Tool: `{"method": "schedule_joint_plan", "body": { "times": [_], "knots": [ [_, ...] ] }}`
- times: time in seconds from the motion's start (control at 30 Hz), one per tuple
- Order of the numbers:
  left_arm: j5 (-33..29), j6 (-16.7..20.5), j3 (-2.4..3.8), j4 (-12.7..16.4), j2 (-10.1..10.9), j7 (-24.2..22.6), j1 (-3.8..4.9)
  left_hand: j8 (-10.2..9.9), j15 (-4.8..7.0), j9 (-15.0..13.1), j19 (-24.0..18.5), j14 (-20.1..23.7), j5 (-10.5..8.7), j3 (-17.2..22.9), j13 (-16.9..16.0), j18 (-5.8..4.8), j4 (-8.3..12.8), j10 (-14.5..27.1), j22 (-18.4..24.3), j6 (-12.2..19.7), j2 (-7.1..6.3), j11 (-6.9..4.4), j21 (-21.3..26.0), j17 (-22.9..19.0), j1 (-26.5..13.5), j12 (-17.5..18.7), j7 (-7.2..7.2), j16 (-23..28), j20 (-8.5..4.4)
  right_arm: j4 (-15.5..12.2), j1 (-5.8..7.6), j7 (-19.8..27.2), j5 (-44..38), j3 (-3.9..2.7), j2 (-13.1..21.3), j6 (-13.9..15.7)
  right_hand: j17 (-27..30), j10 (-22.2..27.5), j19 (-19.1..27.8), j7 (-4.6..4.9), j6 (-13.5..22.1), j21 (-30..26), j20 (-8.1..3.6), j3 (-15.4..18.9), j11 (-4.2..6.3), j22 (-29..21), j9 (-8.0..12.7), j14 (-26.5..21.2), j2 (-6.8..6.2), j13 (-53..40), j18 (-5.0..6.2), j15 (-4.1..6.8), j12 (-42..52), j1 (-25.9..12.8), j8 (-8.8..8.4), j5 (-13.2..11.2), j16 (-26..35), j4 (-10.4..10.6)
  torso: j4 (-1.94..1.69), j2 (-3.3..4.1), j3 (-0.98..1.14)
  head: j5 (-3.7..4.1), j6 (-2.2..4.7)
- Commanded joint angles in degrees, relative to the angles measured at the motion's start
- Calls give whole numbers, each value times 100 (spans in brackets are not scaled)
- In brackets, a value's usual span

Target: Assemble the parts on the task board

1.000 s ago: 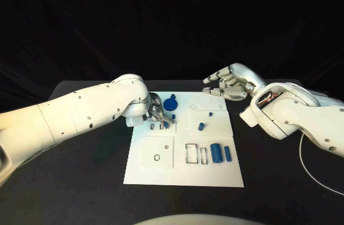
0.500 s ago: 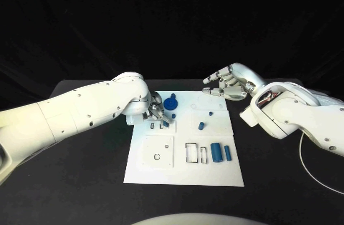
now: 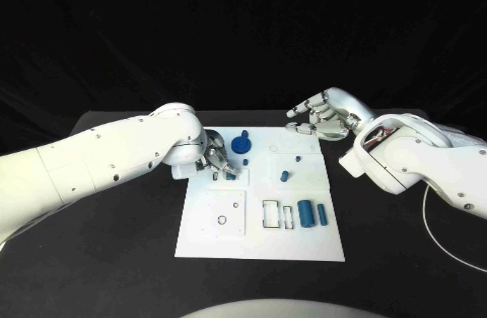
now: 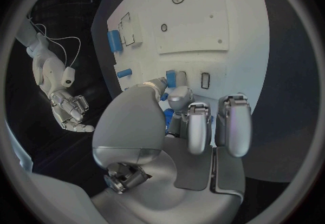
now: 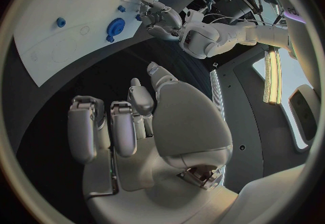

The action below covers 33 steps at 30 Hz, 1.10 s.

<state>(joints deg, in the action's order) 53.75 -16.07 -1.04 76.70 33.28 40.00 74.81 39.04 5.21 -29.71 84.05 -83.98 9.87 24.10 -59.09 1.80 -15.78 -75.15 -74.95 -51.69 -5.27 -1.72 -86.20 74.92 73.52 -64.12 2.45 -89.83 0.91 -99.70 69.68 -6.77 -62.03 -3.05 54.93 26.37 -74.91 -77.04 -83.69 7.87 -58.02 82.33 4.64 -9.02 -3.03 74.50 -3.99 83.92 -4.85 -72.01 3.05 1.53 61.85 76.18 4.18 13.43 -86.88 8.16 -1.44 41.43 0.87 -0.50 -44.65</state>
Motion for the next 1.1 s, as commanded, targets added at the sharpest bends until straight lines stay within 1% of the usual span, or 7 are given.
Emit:
{"method": "schedule_joint_plan", "body": {
  "times": [0.03,0.13,0.27,0.63,0.8,0.97,1.1],
  "knots": [
    [-45,183,3,77,35,371,0,49,-14,-29,335,-602,-27,1183,-4,-37,1056,-42,-915,40,-11,-3,11,1508,-161,10,-2,-17,35,6,-1,-1,-31,2,-11,-86,-975,28,50,9,-47,-36,-6,11,13,-8,-9,476,0,4,25,-15,-10,-17,35,28,27,31,-8,-1,2,-13,-5],
    [72,251,2,124,79,367,-2,67,-13,-45,339,-602,-31,1247,-13,-39,1090,-53,-924,42,-23,-5,6,1508,-203,-1,-4,-17,34,14,-2,5,-20,4,-18,-91,-971,30,53,8,-51,-39,-7,22,14,-12,-9,475,-1,8,26,-15,-13,-31,35,16,30,46,-8,1,-2,-24,-7],
    [241,323,0,151,110,355,-8,80,-11,-56,346,-602,-34,1288,-8,-43,1117,-56,-941,42,-36,-7,-4,1508,-228,1,-6,-17,32,21,-3,11,-5,7,-22,-101,-972,29,53,8,-52,-40,-7,25,14,-14,-9,476,2,9,26,-15,-12,-37,35,13,30,53,-6,2,0,-44,-4],
    [854,464,-6,149,76,357,-43,98,-8,-70,359,-602,-38,1334,-23,-49,1148,-72,-968,41,-46,-10,-22,1508,-261,-17,-9,-17,30,47,-4,19,296,10,-27,-140,-968,30,57,7,-53,-44,-7,27,14,-22,-9,475,6,10,28,-14,-13,-41,35,11,33,59,12,7,-3,-70,-21],
    [995,404,-10,141,59,370,-55,102,-8,-73,362,-602,-40,1343,-31,-51,1153,-79,-975,39,-46,-10,-26,1508,-269,-25,-9,-17,30,52,-4,21,315,11,-26,-152,-968,30,57,7,-53,-44,-7,27,14,-22,-9,475,6,10,28,-14,-13,-41,35,11,33,59,9,5,-2,-69,-25],
    [1032,217,-17,124,29,389,-65,104,-8,-75,363,-602,-41,1347,-28,-51,1155,-78,-977,39,-46,-10,-27,1508,-274,-23,-9,-17,30,51,-4,20,319,12,-28,-171,-968,30,57,7,-53,-44,-7,27,14,-22,-9,475,6,10,28,-14,-13,-41,35,11,33,59,4,7,-4,-77,-38],
    [1031,45,-22,109,2,404,-87,105,-8,-75,362,-602,-41,1349,-25,-51,1156,-78,-974,39,-45,-10,-25,1508,-276,-21,-9,-17,30,43,-4,16,321,12,-27,-185,-968,30,57,7,-53,-44,-7,27,14,-22,-9,475,6,10,28,-14,-13,-41,35,11,33,59,-6,9,-1,-80,-44]
  ]
}}
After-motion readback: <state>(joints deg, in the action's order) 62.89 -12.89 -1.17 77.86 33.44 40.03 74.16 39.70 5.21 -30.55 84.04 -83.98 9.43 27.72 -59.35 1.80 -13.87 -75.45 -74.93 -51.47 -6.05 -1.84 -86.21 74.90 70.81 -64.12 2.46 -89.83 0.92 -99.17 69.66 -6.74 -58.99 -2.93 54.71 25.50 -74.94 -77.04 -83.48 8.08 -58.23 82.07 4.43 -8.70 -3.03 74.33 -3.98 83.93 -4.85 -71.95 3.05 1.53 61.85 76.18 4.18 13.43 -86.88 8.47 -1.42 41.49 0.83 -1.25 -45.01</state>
